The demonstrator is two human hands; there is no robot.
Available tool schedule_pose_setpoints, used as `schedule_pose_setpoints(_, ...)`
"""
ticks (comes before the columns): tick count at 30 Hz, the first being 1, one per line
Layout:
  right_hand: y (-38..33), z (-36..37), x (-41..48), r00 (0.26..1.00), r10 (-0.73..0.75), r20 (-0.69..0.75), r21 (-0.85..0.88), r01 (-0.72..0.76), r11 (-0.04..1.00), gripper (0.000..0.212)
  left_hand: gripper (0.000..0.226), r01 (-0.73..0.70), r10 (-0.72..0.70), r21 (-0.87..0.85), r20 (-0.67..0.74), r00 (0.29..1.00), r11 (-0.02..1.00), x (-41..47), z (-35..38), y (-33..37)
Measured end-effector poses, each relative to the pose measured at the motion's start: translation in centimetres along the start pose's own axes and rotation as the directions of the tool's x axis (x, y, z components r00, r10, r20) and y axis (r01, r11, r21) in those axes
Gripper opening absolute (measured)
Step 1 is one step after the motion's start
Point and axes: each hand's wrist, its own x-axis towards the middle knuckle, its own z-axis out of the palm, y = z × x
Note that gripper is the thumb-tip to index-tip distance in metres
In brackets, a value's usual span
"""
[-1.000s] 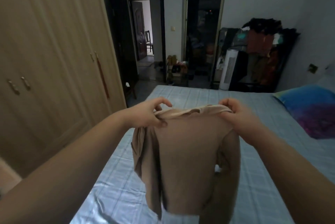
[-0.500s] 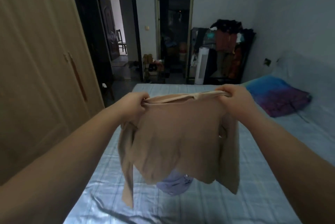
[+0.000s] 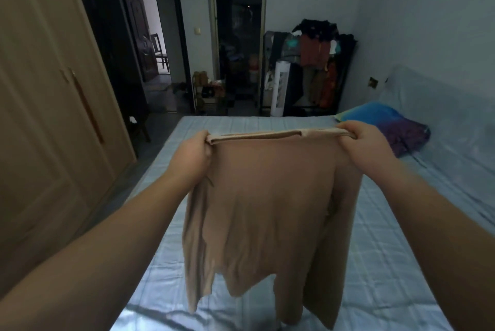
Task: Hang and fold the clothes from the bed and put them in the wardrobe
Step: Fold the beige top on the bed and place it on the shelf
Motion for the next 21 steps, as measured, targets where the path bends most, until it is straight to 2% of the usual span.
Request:
schedule_pose_setpoints(4, 5.3, -2.9, 1.2, 0.999, 0.006, 0.042, -0.004, -0.005, 1.0, 0.024, 0.031, -0.059, 0.055, 0.083, 0.049, 0.997, 0.995, 1.7, 4.1, 3.7)
schedule_pose_setpoints(5, 6.9, -3.7, 1.6, 0.999, 0.013, 0.045, 0.011, -0.013, 1.0, 0.024, 0.032, -0.057, 0.05, 0.122, 0.061, 0.997, 0.991, 2.5, 5.2, 4.6)
schedule_pose_setpoints(7, 10.3, -5.3, 2.7, 0.997, 0.047, 0.061, 0.045, -0.05, 0.998, 0.026, 0.018, -0.032, 0.026, 0.171, 0.034, 0.999, 0.985, 4.1, 7.4, 6.3)
schedule_pose_setpoints(9, 13.8, -6.8, 3.8, 0.99, 0.073, 0.121, 0.035, -0.077, 0.996, 0.023, 0.019, 0.006, -0.008, 0.142, 0.013, 1.0, 0.99, 5.3, 9.6, 8.3)
schedule_pose_setpoints(12, 18.6, -8.9, 5.4, 0.969, 0.072, 0.237, 0.045, -0.085, 0.995, 0.007, 0.025, 0.008, -0.01, 0.042, 0.047, 0.999, 0.999, 6.4, 13.0, 11.1)
schedule_pose_setpoints(14, 21.3, -10.3, 6.6, 0.961, 0.053, 0.271, 0.07, -0.074, 0.995, 0.013, 0.026, -0.009, 0.003, 0.053, 0.103, 0.995, 0.999, 7.1, 14.9, 12.7)
schedule_pose_setpoints(18, 26.3, -12.1, 8.9, 0.977, 0.059, 0.207, 0.075, -0.076, 0.994, 0.024, 0.034, -0.043, 0.012, 0.226, 0.136, 0.991, 0.973, 7.7, 17.0, 15.1)
schedule_pose_setpoints(21, 28.6, -12.8, 9.9, 0.981, 0.068, 0.18, 0.055, -0.079, 0.995, 0.022, 0.036, -0.076, 0.053, 0.232, 0.107, 0.993, 0.97, 7.6, 18.0, 17.0)
